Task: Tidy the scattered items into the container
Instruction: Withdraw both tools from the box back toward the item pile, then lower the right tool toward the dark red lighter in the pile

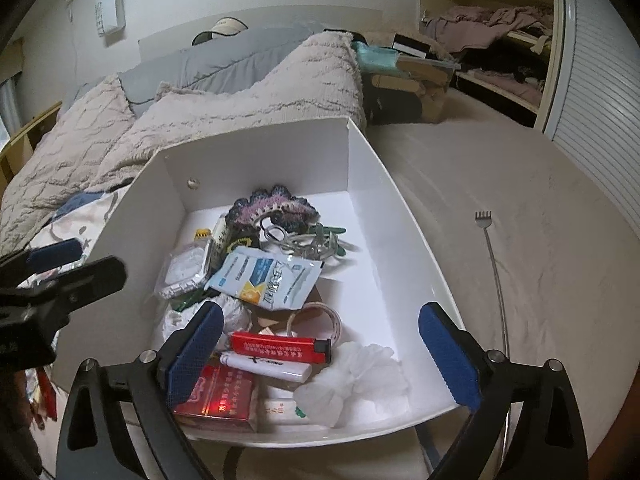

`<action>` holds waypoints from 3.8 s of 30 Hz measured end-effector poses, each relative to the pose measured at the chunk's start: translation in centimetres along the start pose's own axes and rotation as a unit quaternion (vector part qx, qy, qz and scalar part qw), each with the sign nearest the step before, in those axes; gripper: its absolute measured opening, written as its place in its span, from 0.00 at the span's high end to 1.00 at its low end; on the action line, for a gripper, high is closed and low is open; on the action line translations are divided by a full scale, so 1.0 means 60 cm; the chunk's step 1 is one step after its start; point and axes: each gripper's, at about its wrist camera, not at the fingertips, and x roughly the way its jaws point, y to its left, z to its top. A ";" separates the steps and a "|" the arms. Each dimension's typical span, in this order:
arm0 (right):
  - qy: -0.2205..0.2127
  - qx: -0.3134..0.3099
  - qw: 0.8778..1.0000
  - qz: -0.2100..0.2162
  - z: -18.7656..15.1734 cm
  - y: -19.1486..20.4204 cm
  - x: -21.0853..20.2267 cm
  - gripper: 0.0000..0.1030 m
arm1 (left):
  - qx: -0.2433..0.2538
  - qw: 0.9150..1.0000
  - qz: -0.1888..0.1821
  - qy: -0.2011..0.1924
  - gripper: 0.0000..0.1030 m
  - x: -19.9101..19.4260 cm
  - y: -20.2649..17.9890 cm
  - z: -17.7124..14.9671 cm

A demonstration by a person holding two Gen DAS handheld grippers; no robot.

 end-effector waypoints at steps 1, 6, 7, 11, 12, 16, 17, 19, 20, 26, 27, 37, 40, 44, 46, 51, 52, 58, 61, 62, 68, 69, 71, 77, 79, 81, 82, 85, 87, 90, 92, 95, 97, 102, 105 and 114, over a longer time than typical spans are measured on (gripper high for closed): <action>-0.002 0.002 1.000 0.001 0.000 0.001 -0.001 0.05 | -0.001 1.000 0.002 -0.002 0.09 -0.004 0.004 -0.003; -0.015 -0.002 1.000 -0.008 -0.001 0.014 -0.009 0.00 | -0.008 0.999 0.020 -0.024 0.00 -0.028 0.028 -0.019; -0.018 -0.001 1.000 -0.010 -0.001 0.016 -0.010 0.00 | -0.009 0.999 0.026 -0.032 0.00 -0.034 0.034 -0.022; -0.034 0.004 0.999 -0.011 -0.002 0.023 -0.018 0.00 | -0.005 0.999 0.040 -0.036 0.00 -0.047 0.051 -0.032; -0.036 0.005 0.999 -0.011 -0.002 0.024 -0.019 0.00 | -0.005 0.998 0.044 -0.037 0.00 -0.050 0.054 -0.034; -0.041 0.003 0.999 -0.013 -0.004 0.034 -0.024 0.00 | -0.004 0.997 0.056 -0.044 0.00 -0.060 0.063 -0.044; -0.042 0.002 0.999 -0.012 -0.005 0.037 -0.025 0.00 | -0.004 0.997 0.057 -0.044 0.00 -0.062 0.065 -0.047; -0.045 -0.002 0.999 -0.010 -0.007 0.043 -0.027 0.00 | -0.004 0.997 0.057 -0.043 0.00 -0.066 0.068 -0.052; -0.046 -0.004 0.999 -0.010 -0.007 0.045 -0.029 0.00 | -0.005 0.997 0.057 -0.042 0.00 -0.067 0.070 -0.054; -0.051 -0.011 0.999 -0.005 -0.010 0.054 -0.035 0.00 | -0.016 0.997 0.062 -0.049 0.00 -0.080 0.080 -0.060; -0.052 -0.012 0.999 -0.003 -0.011 0.056 -0.036 0.00 | -0.016 0.996 0.065 -0.050 0.00 -0.082 0.081 -0.061; -0.063 -0.017 0.997 0.029 -0.015 0.081 -0.044 0.00 | -0.018 0.993 0.091 -0.072 0.00 -0.113 0.111 -0.083; -0.068 -0.022 0.996 0.046 -0.016 0.098 -0.048 0.00 | -0.023 0.991 0.104 -0.079 0.00 -0.126 0.131 -0.094; -0.076 -0.035 0.995 0.059 -0.018 0.124 -0.055 0.00 | -0.039 0.989 0.115 -0.086 0.00 -0.147 0.167 -0.111; -0.080 -0.044 0.994 0.066 -0.020 0.141 -0.059 0.00 | -0.045 0.988 0.121 -0.090 0.00 -0.158 0.183 -0.119; -0.084 -0.064 0.991 0.084 -0.029 0.183 -0.063 0.00 | -0.060 0.984 0.135 -0.095 0.00 -0.185 0.235 -0.140; -0.086 -0.065 0.990 0.087 -0.031 0.189 -0.064 0.00 | -0.063 0.984 0.137 -0.095 0.00 -0.188 0.243 -0.144; -0.097 -0.067 0.985 0.126 -0.045 0.237 -0.068 0.00 | -0.074 0.980 0.154 -0.103 0.00 -0.214 0.290 -0.178; -0.100 -0.076 0.983 0.132 -0.052 0.259 -0.068 0.00 | -0.075 0.977 0.166 -0.111 0.00 -0.229 0.307 -0.195; -0.101 -0.077 0.983 0.133 -0.054 0.264 -0.068 0.00 | -0.075 0.976 0.168 -0.113 0.00 -0.234 0.312 -0.201; -0.108 -0.095 0.982 0.119 -0.067 0.289 -0.074 0.00 | -0.086 0.969 0.190 -0.130 0.00 -0.260 0.345 -0.234; -0.112 -0.098 0.982 0.119 -0.068 0.294 -0.077 0.00 | -0.088 0.968 0.193 -0.132 0.00 -0.262 0.350 -0.238; -0.119 -0.102 0.980 0.124 -0.073 0.303 -0.083 0.00 | -0.090 0.967 0.197 -0.131 0.00 -0.264 0.360 -0.245; -0.124 -0.110 0.974 0.152 -0.085 0.327 -0.093 0.00 | -0.104 0.967 0.195 -0.130 0.00 -0.271 0.389 -0.268; -0.131 -0.115 0.973 0.151 -0.090 0.336 -0.096 0.00 | -0.107 0.967 0.192 -0.130 0.00 -0.274 0.396 -0.274; -0.141 -0.119 0.971 0.149 -0.095 0.344 -0.101 0.00 | -0.114 0.967 0.188 -0.131 0.00 -0.278 0.402 -0.278; -0.146 -0.119 0.971 0.148 -0.096 0.347 -0.103 0.00 | -0.119 0.966 0.187 -0.132 0.00 -0.281 0.405 -0.280; -0.158 -0.110 0.968 0.160 -0.101 0.350 -0.108 0.00 | -0.123 0.965 0.188 -0.136 0.00 -0.290 0.410 -0.285; -0.154 -0.106 0.968 0.168 -0.104 0.355 -0.109 0.00 | -0.125 0.963 0.194 -0.139 0.00 -0.297 0.415 -0.289; -0.140 -0.117 0.967 0.177 -0.109 0.367 -0.105 0.00 | -0.132 0.961 0.197 -0.141 0.00 -0.305 0.424 -0.294; -0.135 -0.131 0.967 0.173 -0.118 0.378 -0.103 0.00 | -0.141 0.960 0.195 -0.143 0.00 -0.309 0.432 -0.296; -0.126 -0.151 0.964 0.179 -0.129 0.393 -0.099 0.00 | -0.153 0.958 0.193 -0.144 0.00 -0.314 0.439 -0.300; -0.118 -0.151 0.963 0.192 -0.137 0.400 -0.094 0.00 | -0.157 0.958 0.193 -0.145 0.00 -0.316 0.440 -0.303; -0.081 -0.179 0.951 0.240 -0.164 0.431 -0.083 0.04 | -0.161 0.957 0.195 -0.140 0.00 -0.312 0.433 -0.318; -0.072 -0.206 0.945 0.245 -0.183 0.455 -0.082 0.27 | -0.155 0.959 0.198 -0.133 0.00 -0.306 0.427 -0.332; -0.009 -0.205 0.943 0.261 -0.216 0.483 -0.042 0.41 | -0.160 0.961 0.189 -0.123 0.00 -0.300 0.420 -0.359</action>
